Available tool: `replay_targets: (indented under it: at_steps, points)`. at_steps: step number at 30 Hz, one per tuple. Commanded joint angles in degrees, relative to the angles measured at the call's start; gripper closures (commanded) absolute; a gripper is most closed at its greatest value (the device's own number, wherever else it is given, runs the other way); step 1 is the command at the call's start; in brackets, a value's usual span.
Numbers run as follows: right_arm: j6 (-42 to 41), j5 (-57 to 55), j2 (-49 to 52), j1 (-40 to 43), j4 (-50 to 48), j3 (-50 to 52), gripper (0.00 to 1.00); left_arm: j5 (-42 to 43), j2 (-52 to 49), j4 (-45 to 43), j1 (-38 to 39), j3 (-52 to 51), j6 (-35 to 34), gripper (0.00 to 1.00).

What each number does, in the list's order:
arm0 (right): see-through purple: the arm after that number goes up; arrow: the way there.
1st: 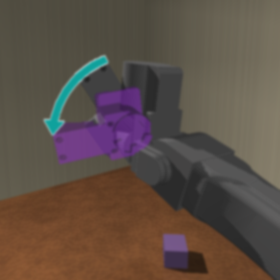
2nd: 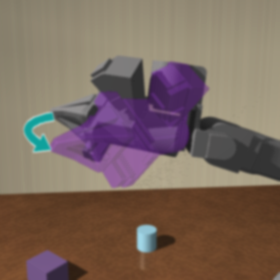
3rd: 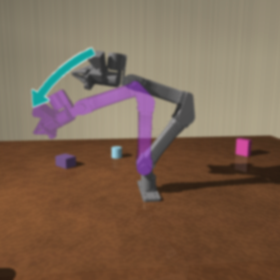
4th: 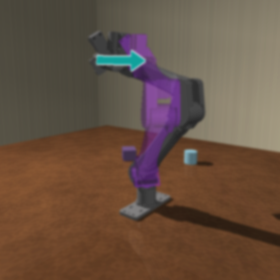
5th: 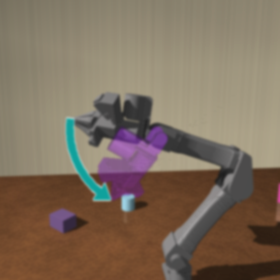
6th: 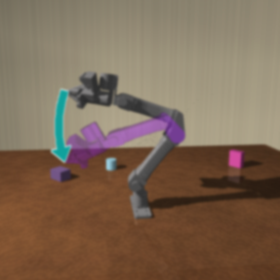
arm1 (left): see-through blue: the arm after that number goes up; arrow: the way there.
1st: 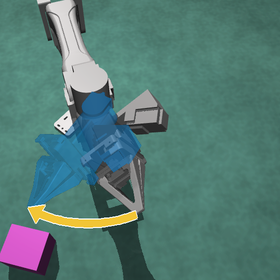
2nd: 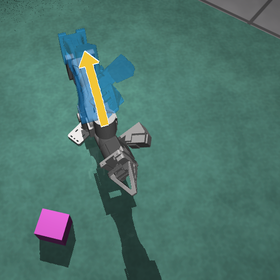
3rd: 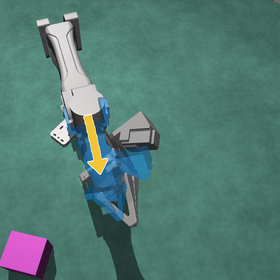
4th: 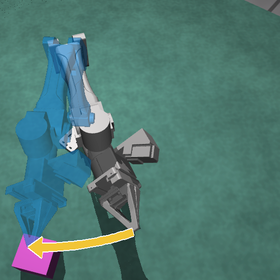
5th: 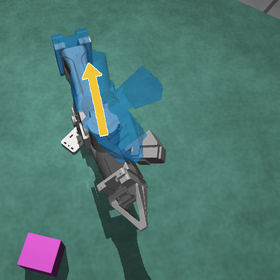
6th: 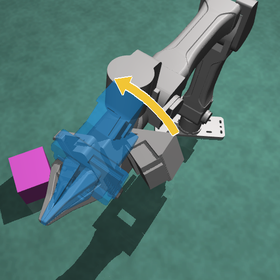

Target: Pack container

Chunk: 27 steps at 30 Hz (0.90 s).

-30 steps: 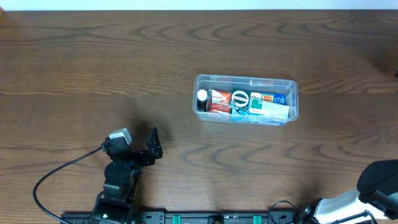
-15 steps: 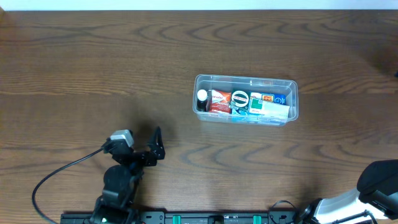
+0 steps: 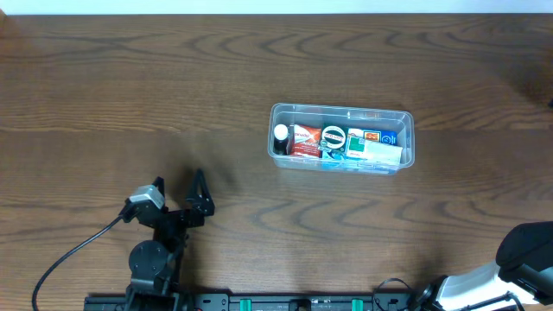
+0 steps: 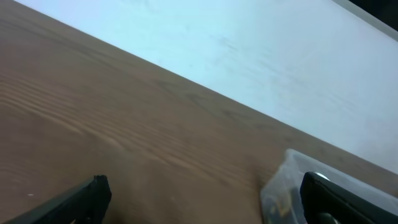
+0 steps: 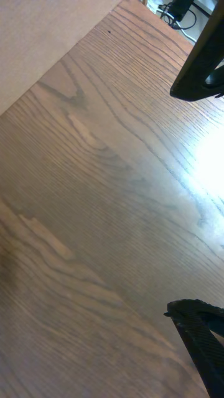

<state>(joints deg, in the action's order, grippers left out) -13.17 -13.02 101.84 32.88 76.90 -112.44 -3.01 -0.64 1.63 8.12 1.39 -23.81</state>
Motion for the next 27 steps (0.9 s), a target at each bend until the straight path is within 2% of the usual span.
replay_targets:
  at_steps: [1,27]
  points:
    - [0.37,-0.26,-0.46,0.48,0.04,-0.31,0.01,-1.05,0.31,2.12,-0.87,-1.16,-0.09,0.02]
    - [0.37,-0.26,-1.75,0.48,0.04,-0.28,0.01,-1.05,0.31,2.12,-0.87,-1.16,-0.09,0.02]
